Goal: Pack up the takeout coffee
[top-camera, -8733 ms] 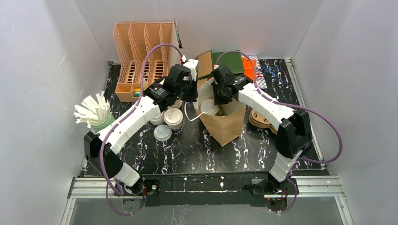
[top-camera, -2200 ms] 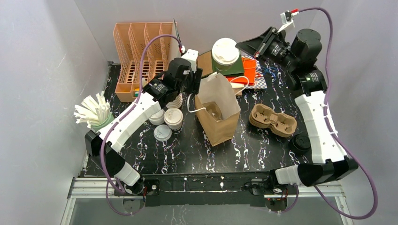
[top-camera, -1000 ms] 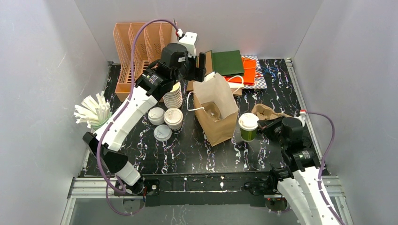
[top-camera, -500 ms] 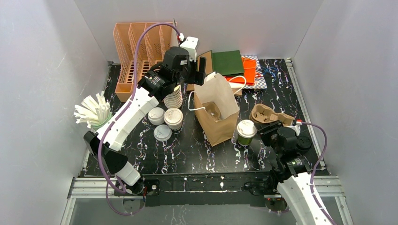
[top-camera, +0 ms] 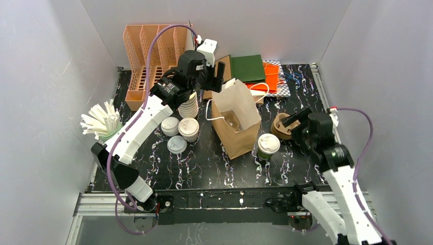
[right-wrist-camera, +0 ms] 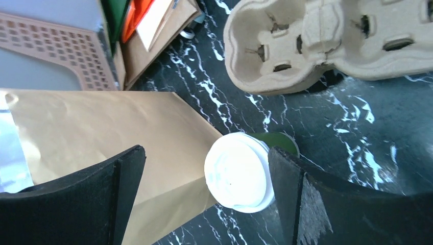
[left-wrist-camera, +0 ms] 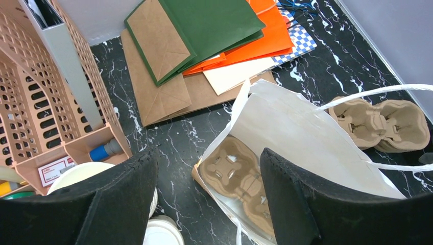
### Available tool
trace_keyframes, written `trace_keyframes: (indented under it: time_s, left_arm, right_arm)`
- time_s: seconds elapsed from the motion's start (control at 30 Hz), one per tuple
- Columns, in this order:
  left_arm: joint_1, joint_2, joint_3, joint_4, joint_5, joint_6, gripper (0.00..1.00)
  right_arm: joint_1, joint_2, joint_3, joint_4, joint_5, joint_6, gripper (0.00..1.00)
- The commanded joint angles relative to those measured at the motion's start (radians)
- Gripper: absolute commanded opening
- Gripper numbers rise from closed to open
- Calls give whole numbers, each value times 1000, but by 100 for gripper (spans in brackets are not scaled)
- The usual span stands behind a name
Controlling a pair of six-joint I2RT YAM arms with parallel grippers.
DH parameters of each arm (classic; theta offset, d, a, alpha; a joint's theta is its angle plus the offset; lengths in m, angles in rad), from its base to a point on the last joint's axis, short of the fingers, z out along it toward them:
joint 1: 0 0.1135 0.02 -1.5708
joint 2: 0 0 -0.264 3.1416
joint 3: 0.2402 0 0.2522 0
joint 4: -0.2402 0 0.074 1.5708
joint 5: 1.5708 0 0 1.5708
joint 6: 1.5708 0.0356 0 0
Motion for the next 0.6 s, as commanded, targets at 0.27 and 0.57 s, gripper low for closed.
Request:
trace_keyframes:
  time_s: [0.27,0.57]
  left_arm:
    - [14,-25,54,-78,-2,-6,88]
    - [130,26,138,-199,186,-42,98]
  right_arm:
    - [-1,470,604,-557,-58,-213,98]
    - [-1,559,581,-655,-200,-301,98]
